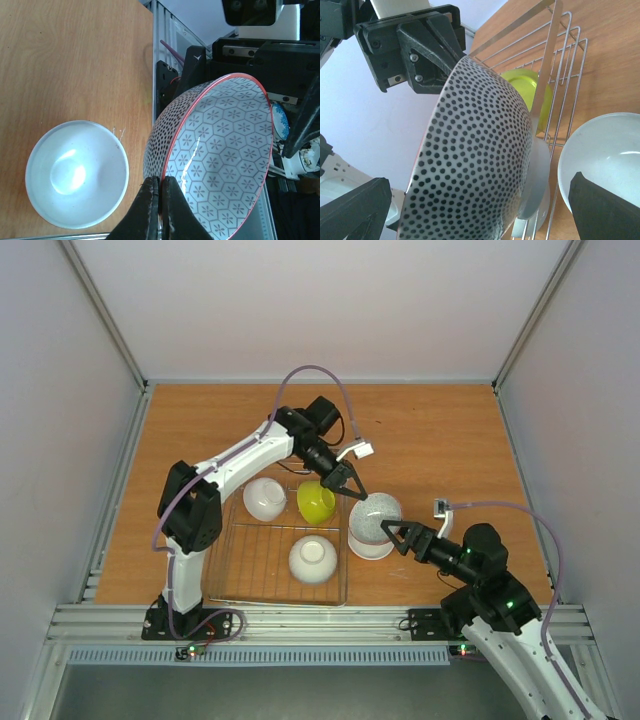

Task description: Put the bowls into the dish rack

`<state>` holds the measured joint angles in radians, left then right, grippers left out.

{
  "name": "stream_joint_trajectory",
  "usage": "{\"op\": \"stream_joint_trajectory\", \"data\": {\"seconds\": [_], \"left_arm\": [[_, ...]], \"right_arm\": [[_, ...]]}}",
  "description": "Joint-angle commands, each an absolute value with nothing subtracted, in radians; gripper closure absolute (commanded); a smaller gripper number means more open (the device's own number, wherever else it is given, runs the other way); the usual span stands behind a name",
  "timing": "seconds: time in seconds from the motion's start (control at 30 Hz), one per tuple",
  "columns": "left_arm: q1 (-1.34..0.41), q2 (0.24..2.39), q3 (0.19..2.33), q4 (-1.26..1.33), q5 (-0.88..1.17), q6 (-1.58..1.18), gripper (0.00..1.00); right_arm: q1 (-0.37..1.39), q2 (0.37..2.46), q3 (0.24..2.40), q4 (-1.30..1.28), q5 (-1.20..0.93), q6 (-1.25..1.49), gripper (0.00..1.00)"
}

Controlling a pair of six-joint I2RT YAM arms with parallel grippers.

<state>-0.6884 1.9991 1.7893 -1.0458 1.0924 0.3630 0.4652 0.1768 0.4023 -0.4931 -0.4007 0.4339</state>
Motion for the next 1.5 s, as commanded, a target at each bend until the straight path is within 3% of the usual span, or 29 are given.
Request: {"op": "stream_joint_trajectory", "data": {"seconds": [0.0,0.5,0.63,0.77,0.97,1.33,1.47], "left_arm": [[-0.677,1.980,1.792,-1.026,1.201,0.346,0.99],[-0.674,1.998,1.790,-1.030,1.244,0.345,1.00],[-0.673,2.005,1.790,-1.031,1.246,0.346,0.99],[-0.673,2.012,1.790,-1.030,1.240,0.347,0.99],[-0.674,2.023,1.788,-1.019,1.218,0.339,1.00],[-0.673,2.013,1.761,-0.959,1.164,0.287,0.99],[-0.673,1.970,1.757,-0.952,1.079,0.283,0.99]], "right_arm": [[0.460,0.168,0.377,-0.449,-0.436,0.466,0.02],[0.460,0.172,0.336,-0.321,-0.500,0.493,0.08],[0.460,0.176,0.326,-0.285,-0.510,0.501,0.15],[0.460,0.185,0.324,-0.265,-0.526,0.504,0.38],[0.460,0.202,0.337,-0.260,-0.538,0.489,0.97],[0.460,0.201,0.415,-0.381,-0.491,0.410,0.99],[0.460,0.223,0.492,-0.550,-0.396,0.347,0.99]]}}
